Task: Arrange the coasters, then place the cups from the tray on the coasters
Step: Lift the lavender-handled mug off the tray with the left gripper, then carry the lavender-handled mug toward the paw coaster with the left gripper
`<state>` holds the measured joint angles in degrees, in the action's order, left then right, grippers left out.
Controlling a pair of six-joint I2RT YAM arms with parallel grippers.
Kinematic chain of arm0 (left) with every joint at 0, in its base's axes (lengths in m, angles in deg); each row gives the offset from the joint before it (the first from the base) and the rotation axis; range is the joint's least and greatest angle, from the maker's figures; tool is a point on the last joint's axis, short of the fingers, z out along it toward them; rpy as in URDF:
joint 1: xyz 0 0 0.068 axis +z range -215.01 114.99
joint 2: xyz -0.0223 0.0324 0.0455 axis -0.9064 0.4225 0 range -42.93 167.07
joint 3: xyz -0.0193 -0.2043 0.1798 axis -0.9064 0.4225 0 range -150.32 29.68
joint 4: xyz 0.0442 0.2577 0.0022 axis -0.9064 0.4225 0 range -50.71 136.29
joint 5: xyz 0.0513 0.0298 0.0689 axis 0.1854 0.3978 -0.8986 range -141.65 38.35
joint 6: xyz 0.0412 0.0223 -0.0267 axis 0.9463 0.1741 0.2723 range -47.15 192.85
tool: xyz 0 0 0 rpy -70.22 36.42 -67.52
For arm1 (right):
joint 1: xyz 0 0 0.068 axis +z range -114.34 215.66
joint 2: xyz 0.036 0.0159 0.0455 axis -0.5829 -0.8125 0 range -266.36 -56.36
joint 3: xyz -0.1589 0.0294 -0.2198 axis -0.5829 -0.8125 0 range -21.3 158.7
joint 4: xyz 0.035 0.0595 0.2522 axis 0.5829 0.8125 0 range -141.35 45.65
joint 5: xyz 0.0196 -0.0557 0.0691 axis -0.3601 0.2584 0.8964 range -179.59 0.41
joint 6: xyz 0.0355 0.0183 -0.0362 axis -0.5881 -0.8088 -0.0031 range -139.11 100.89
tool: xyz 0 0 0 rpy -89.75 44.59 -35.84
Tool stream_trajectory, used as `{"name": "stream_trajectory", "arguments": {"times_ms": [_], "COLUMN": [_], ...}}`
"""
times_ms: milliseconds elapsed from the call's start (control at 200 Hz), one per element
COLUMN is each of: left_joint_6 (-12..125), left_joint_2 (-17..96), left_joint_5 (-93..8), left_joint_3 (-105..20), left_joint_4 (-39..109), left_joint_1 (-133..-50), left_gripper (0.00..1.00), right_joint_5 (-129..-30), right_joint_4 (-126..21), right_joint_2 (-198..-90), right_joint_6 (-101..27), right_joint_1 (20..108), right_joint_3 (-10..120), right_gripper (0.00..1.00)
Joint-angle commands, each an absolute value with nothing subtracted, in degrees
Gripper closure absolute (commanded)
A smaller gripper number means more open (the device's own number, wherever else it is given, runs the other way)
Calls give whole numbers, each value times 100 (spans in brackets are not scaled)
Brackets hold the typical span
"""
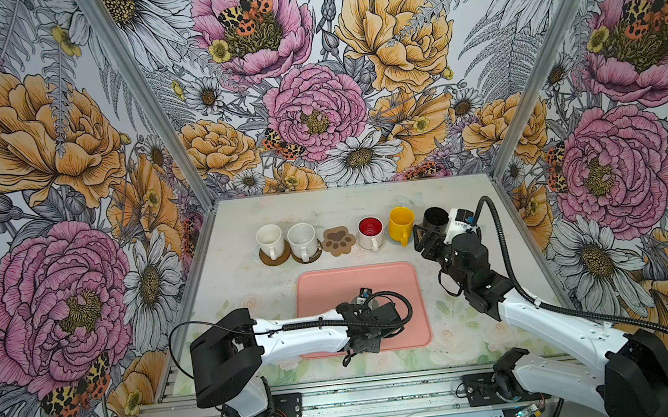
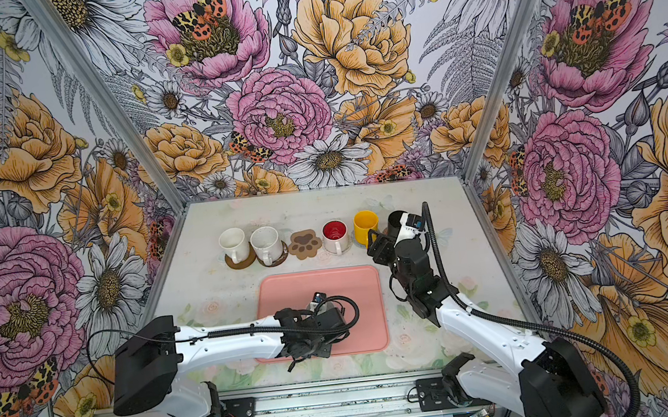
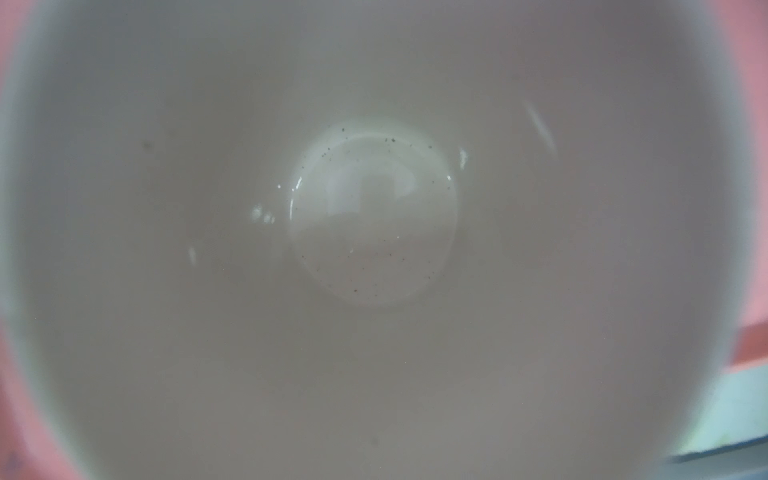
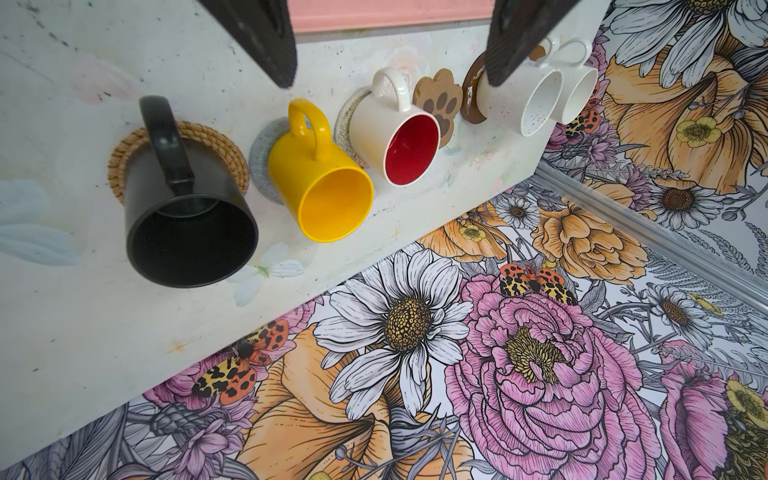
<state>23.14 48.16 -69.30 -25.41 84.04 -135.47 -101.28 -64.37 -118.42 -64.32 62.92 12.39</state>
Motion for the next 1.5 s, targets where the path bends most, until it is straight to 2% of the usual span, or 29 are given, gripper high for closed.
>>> {"name": "stream_trajectory", "arguments": {"times_ms": [0,605,971,1496], "left_joint_6": [2303,2376,3392,4611], "left_joint_2": [4706,4015,4107,5085], "left_joint_5": [-7213,-7591,-7570,-7607], "left_joint_3": [-2561,-2595,-3149,-4271], "left_joint_4": [8366,8385,8330,7474], "left_joint_1": [-13584,-13277,-12222,-10789], "left_gripper": [100,100,100,100], "right_joint_5": [-10058,-9987,-9939,-9918], "right_joint_4": [-6463,-6468,-6470,-6411], "right_joint_2": [-11876,-11982,-11982,-11737], "right_joint_6": [-6456,-6472,-6463,-6463], "right_joint_1": [6239,6205,6150,6036], "right_joint_3": [1435,1483,1467,1314], "right_gripper": [27,27,27,27]}}
